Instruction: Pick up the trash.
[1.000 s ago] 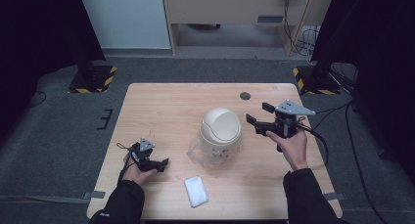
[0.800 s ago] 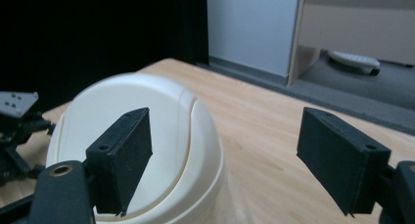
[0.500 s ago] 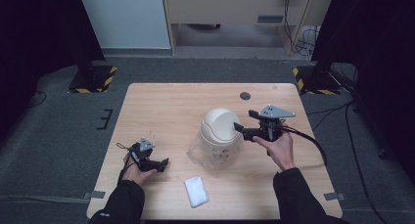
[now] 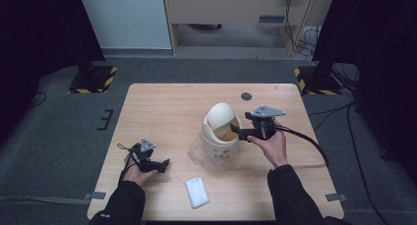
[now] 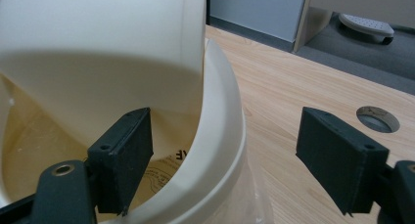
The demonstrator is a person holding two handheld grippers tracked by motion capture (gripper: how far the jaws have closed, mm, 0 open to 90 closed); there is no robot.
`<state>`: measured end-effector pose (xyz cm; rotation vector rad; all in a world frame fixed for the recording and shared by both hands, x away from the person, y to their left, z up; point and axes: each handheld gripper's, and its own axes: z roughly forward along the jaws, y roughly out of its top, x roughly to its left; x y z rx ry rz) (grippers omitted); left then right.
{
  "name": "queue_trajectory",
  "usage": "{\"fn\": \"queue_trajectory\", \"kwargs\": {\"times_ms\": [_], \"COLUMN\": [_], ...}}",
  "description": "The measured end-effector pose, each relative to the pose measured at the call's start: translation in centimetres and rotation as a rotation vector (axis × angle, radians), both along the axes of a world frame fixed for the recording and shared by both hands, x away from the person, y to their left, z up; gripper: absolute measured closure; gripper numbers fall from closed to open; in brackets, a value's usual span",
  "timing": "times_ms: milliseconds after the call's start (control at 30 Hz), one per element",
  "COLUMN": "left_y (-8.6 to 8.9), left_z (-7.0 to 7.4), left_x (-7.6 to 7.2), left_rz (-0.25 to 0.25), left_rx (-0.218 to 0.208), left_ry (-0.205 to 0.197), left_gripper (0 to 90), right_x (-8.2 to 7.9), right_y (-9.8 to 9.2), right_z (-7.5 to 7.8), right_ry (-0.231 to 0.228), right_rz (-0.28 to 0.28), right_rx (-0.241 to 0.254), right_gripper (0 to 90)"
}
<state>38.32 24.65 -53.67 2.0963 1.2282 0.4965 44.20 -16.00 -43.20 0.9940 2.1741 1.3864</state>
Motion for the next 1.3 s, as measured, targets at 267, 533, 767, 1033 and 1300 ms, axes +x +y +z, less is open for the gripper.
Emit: {"fn": "queue_trajectory", "kwargs": {"times_ms": [267, 533, 767, 1033, 1300], "left_y": [0.0, 0.0, -0.4, -1.8, -4.7], "left_z": [0.0, 0.4, 1.2, 2.4, 2.5], "left_x": [0.0, 0.1, -0.5, -2.7, -4.6], "left_rz": [0.000, -0.013, -0.037, -0.103, -0.220], "left_rx": [-0.001, -0.002, -0.024, -0.142, -0.135], "left_ry": [0.000, 0.027, 0.062, 0.076, 0.143], "left_gripper": [0.0, 3.5, 16.1, 26.6, 35.6], "right_x": [0.0, -1.2, -2.8, -4.4, -6.0], "right_y": [0.3, -1.4, -3.0, -4.7, -6.6], "right_z": [-0.2, 1.4, 2.4, 2.1, 0.7], "right_ry": [-0.005, -0.040, -0.080, -0.079, -0.053], "right_rz": [-0.001, -0.004, -0.004, -0.018, -0.042], "right_rx": [0.019, 0.029, 0.035, 0.053, 0.054], "right_gripper": [23.7, 23.2, 22.9, 23.1, 23.3]}}
